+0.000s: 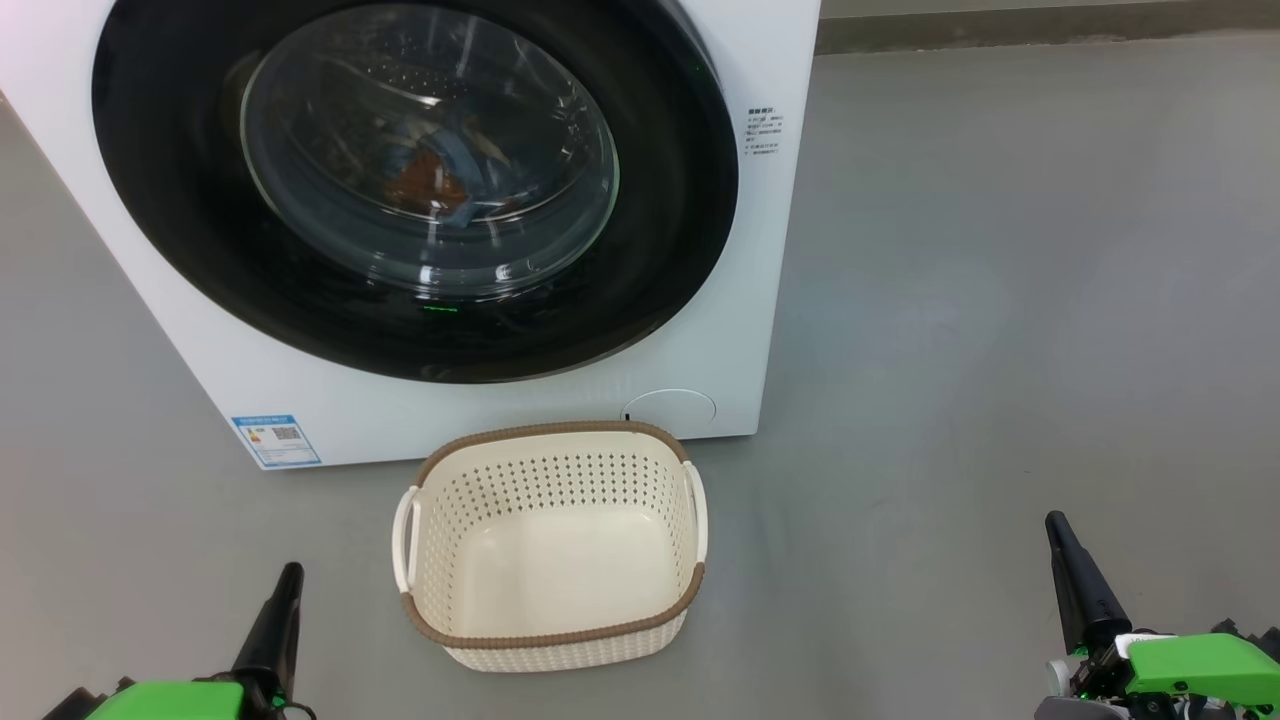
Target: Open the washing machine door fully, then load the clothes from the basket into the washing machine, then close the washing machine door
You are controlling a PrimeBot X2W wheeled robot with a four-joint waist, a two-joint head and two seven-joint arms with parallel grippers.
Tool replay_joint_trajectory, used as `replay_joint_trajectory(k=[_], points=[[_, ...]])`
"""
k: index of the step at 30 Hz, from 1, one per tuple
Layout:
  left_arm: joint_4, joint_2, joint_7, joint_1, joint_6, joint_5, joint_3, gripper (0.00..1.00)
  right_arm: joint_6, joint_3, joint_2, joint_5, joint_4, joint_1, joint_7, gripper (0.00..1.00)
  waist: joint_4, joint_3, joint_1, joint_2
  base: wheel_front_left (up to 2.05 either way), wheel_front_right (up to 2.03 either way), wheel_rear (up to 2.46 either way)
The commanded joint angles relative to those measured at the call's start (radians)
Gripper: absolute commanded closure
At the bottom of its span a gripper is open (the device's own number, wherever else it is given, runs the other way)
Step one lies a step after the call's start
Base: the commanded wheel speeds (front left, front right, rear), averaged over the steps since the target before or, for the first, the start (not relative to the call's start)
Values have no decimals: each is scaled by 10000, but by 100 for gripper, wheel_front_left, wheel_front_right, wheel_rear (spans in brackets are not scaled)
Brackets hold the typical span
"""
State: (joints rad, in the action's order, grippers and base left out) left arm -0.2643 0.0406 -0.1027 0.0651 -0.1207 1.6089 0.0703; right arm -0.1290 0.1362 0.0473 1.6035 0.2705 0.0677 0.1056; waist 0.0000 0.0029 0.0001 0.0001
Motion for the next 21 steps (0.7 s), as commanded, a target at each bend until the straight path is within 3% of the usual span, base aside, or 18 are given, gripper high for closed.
replay_joint_trajectory(k=[1,21], points=[[190,168,-31,426,-100,73,343,100,-17,-219,30,47,-254,406,80,100,0,0,0,-1,0,0,0],[189,151,-51,428,-100,53,367,100,-17,-221,30,48,-254,406,79,100,0,0,0,-1,0,0,0]])
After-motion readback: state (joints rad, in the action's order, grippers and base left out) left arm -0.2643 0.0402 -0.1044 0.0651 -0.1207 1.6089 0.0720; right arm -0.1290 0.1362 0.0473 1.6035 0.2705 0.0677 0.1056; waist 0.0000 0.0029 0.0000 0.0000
